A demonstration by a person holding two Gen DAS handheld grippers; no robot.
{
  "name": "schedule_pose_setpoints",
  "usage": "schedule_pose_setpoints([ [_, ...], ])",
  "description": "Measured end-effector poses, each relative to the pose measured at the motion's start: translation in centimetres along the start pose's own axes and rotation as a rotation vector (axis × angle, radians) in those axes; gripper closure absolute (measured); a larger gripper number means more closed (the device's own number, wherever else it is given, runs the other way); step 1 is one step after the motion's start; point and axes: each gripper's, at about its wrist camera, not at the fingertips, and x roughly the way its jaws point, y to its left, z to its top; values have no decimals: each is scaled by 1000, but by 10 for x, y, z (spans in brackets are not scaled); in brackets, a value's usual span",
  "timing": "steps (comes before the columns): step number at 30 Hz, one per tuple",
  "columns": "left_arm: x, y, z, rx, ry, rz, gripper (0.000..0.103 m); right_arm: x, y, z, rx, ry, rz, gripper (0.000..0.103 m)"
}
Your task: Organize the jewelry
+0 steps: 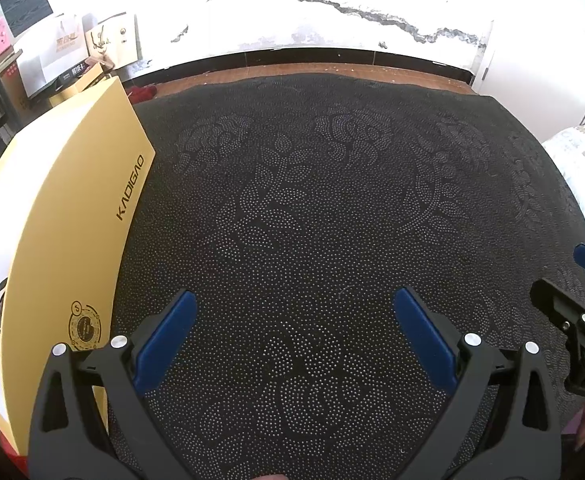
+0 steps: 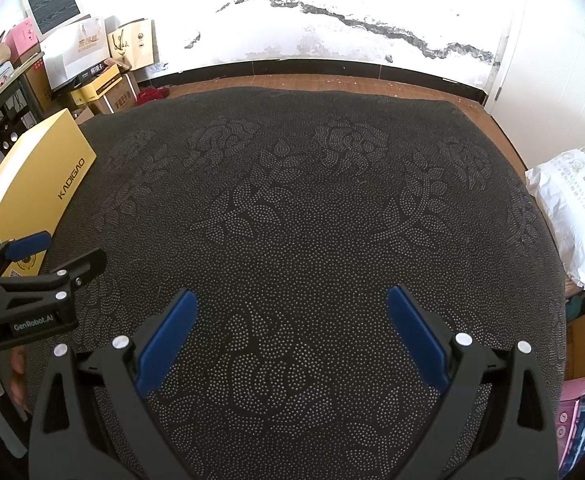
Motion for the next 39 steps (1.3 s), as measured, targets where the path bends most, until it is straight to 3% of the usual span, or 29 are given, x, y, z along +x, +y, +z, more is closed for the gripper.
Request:
schedule_pose_setpoints([
  [39, 0, -8, -1, 17, 0, 2, 6, 0, -1, -1, 6, 4, -5, 10],
])
